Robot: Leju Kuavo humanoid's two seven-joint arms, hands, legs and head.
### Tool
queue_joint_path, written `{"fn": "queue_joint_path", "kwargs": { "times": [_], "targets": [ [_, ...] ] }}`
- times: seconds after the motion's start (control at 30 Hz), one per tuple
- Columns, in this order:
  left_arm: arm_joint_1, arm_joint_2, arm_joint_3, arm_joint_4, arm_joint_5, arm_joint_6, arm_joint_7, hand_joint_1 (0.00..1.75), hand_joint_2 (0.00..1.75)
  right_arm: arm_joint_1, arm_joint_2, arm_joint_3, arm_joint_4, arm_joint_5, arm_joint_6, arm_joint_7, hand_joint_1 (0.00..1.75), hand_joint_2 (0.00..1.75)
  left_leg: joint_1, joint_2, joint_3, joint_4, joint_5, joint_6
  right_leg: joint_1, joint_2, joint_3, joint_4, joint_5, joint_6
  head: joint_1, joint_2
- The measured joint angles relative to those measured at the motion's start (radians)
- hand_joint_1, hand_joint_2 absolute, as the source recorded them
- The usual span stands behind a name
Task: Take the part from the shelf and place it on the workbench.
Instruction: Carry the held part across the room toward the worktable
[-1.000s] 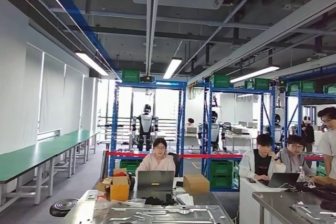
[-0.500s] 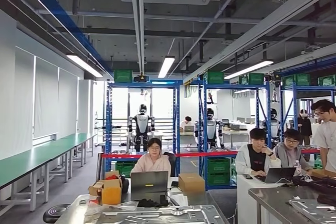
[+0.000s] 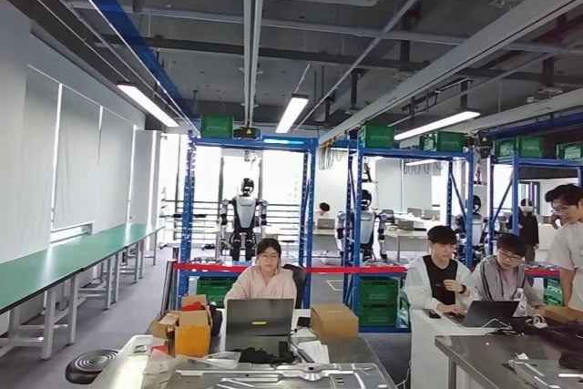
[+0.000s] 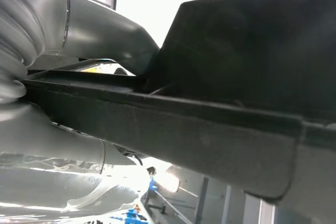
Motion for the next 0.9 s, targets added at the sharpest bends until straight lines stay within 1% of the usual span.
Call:
{"fn": "queue_joint_path", "kwargs": {
  "times": [0.03,0.07,0.1,0.13,0.17,0.2,0.27,0.3,0.33,0.4,0.43,0.47,0.5,0.53,0.57,0.6,0.63,0.67,0.7,0.73,0.77,0.8,0.83,0.87,0.9],
  "targets": [
    [0.0,0.0,0.0,0.0,0.0,0.0,0.0,0.0,1.75,0.001,0.0,0.0,0.0,0.0,0.0,0.0,1.75,1.75,0.0,0.0,0.005,0.0,-0.005,0.002,-0.002,-0.001,-0.045,0.07,-0.018,0.004,0.0,0.0],
    [0.0,0.0,0.0,0.0,0.0,0.0,0.0,0.0,1.75,0.001,0.0,0.0,0.0,0.0,0.0,0.0,1.75,1.75,0.001,0.0,0.011,0.0,-0.01,0.002,-0.004,-0.002,-0.082,0.12,-0.022,0.007,0.0,0.0],
    [0.001,0.0,0.0,0.0,0.0,0.0,0.0,0.0,1.75,0.002,-0.001,0.0,0.001,0.0,0.0,0.0,1.75,1.75,0.001,-0.001,0.02,0.0,-0.017,0.002,-0.005,-0.003,-0.105,0.136,-0.005,0.008,0.0,0.0],
    [0.002,-0.001,0.0,0.0,0.0,0.0,0.0,0.0,1.75,0.001,-0.001,0.0,0.001,0.0,0.0,0.0,1.75,1.75,0.001,-0.001,0.028,0.0,-0.023,0.001,-0.005,-0.004,-0.112,0.125,0.021,0.008,0.0,0.0],
    [0.002,-0.001,0.0,0.0,0.0,0.0,0.0,0.0,1.75,0.001,-0.001,0.0,0.001,0.0,0.0,0.0,1.75,1.75,0.001,-0.002,0.034,0.0,-0.027,0.0,-0.005,-0.004,-0.111,0.105,0.045,0.008,0.0,0.0],
    [0.002,-0.001,0.0,0.0,0.0,0.0,0.0,0.0,1.75,0.001,-0.001,0.0,0.001,0.0,0.0,0.0,1.75,1.75,0.001,-0.002,0.038,0.0,-0.03,0.0,-0.005,-0.005,-0.107,0.086,0.063,0.008,0.0,0.0],
    [0.002,-0.001,0.0,0.0,0.0,0.0,0.0,0.0,1.75,0.001,-0.001,0.0,0.001,0.0,0.0,0.0,1.75,1.75,0.001,-0.003,0.039,0.0,-0.03,0.0,-0.005,-0.005,-0.104,0.077,0.07,0.007,0.0,0.0],
    [0.002,-0.001,0.0,0.0,0.0,0.0,0.0,0.0,1.75,0.001,-0.001,0.0,0.001,0.0,0.0,0.0,1.75,1.75,0.001,-0.003,0.042,0.0,-0.033,-0.001,-0.005,-0.005,-0.098,0.056,0.086,0.006,0.0,0.0],
    [0.002,-0.001,0.0,0.0,0.0,0.0,0.0,0.0,1.75,0.001,-0.001,0.0,0.001,0.0,0.0,0.0,1.75,1.75,0.001,-0.004,0.049,-0.001,-0.037,-0.003,-0.005,-0.005,-0.085,0.015,0.114,0.004,0.0,0.0],
    [0.0,-0.002,0.0,0.0,0.0,0.0,0.0,0.0,1.75,0.001,-0.002,0.001,0.001,0.003,-0.001,0.002,1.75,1.75,0.0,-0.004,0.059,-0.006,-0.049,-0.017,0.002,-0.005,-0.054,-0.085,0.153,-0.019,0.0,0.001],
    [-0.001,-0.002,-0.001,0.0,0.0,0.0,0.0,0.0,1.75,0.001,-0.002,0.001,0.0,0.004,-0.002,0.002,1.75,1.75,0.0,-0.004,0.063,-0.008,-0.056,-0.026,0.003,-0.006,-0.041,-0.121,0.16,-0.03,0.0,0.001],
    [-0.002,-0.002,-0.001,0.0,0.0,0.0,0.0,0.0,1.75,0.0,-0.001,0.001,0.0,0.006,-0.003,0.003,1.75,1.75,-0.001,-0.004,0.061,-0.004,-0.064,-0.033,0.004,-0.006,-0.031,-0.139,0.153,-0.043,0.0,0.001],
    [-0.003,-0.002,-0.002,0.0,0.0,0.0,0.0,0.0,1.75,-0.001,-0.001,0.002,-0.001,0.006,-0.003,0.003,1.75,1.75,-0.001,-0.003,0.054,0.016,-0.077,-0.036,0.001,-0.007,-0.024,-0.146,0.152,-0.048,0.0,0.001],
    [-0.004,-0.002,-0.003,0.0,-0.001,0.0,0.0,0.0,1.75,-0.002,-0.001,0.002,-0.001,0.007,-0.004,0.003,1.75,1.75,-0.001,-0.003,0.035,0.056,-0.098,-0.038,-0.001,-0.008,-0.016,-0.153,0.151,-0.052,0.0,0.001],
    [-0.004,-0.002,-0.003,0.0,-0.001,0.0,0.0,0.0,1.75,-0.002,-0.001,0.002,-0.001,0.007,-0.004,0.003,1.75,1.75,-0.001,-0.004,0.002,0.118,-0.124,-0.039,-0.001,-0.009,-0.011,-0.154,0.148,-0.056,0.0,0.001],
    [-0.002,-0.002,-0.003,0.0,-0.001,0.0,0.0,0.0,1.75,-0.002,0.0,0.003,-0.001,0.008,-0.005,0.003,1.75,1.75,-0.001,-0.004,-0.037,0.185,-0.146,-0.041,0.0,-0.009,-0.008,-0.154,0.145,-0.059,0.0,0.0],
    [0.0,-0.002,-0.003,0.0,-0.001,0.001,0.0,0.0,1.75,-0.001,0.0,0.003,-0.001,0.008,-0.006,0.003,1.75,1.75,-0.001,-0.004,-0.073,0.239,-0.157,-0.043,0.0,-0.008,-0.004,-0.154,0.141,-0.06,0.0,0.0],
    [0.001,-0.001,-0.003,0.0,-0.001,0.002,0.0,0.0,1.75,-0.001,0.0,0.003,0.0,0.008,-0.007,0.003,1.75,1.75,0.0,-0.004,-0.095,0.263,-0.149,-0.044,0.0,-0.007,0.001,-0.154,0.136,-0.06,0.0,0.0],
    [0.002,-0.001,-0.003,0.0,-0.001,0.002,0.0,0.0,1.75,0.0,0.0,0.003,0.0,0.008,-0.008,0.003,1.75,1.75,0.0,-0.004,-0.099,0.247,-0.12,-0.045,0.0,-0.005,0.008,-0.154,0.131,-0.059,0.0,0.0],
    [0.002,-0.001,-0.004,0.0,-0.001,0.002,0.0,0.0,1.75,0.0,0.0,0.003,0.0,0.008,-0.009,0.003,1.75,1.75,0.001,-0.003,-0.085,0.197,-0.077,-0.046,0.0,-0.004,0.017,-0.153,0.125,-0.056,0.0,0.0],
    [0.002,-0.001,-0.004,0.0,-0.001,0.002,0.0,0.0,1.75,0.001,0.0,0.003,0.0,0.008,-0.009,0.003,1.75,1.75,0.002,-0.004,-0.062,0.135,-0.035,-0.045,-0.001,-0.004,0.026,-0.153,0.118,-0.052,0.0,0.0],
    [0.002,0.0,-0.004,0.0,-0.001,0.002,0.0,0.0,1.75,0.0,0.0,0.003,0.0,0.008,-0.01,0.004,1.75,1.75,0.002,-0.004,-0.039,0.079,-0.007,-0.043,0.001,-0.003,0.032,-0.15,0.112,-0.046,0.0,0.0],
    [0.001,0.0,-0.004,0.0,-0.001,0.002,0.0,0.0,1.75,0.0,0.0,0.003,0.0,0.008,-0.01,0.004,1.75,1.75,0.001,-0.004,-0.023,0.041,0.006,-0.039,0.002,-0.003,0.036,-0.148,0.107,-0.041,0.0,0.0],
    [0.0,0.0,-0.004,0.0,0.0,0.002,0.0,0.0,1.75,0.0,0.0,0.003,0.0,0.008,-0.01,0.004,1.75,1.75,-0.001,-0.005,-0.015,0.024,0.004,-0.034,0.004,-0.002,0.037,-0.148,0.104,-0.036,0.0,0.0],
    [0.0,0.0,-0.004,0.0,0.0,0.002,-0.001,0.0,1.75,0.0,0.0,0.003,0.0,0.008,-0.01,0.004,1.75,1.75,-0.003,-0.005,-0.014,0.018,-0.001,-0.029,0.005,-0.002,0.037,-0.148,0.103,-0.032,0.0,0.0]
  ]
}}
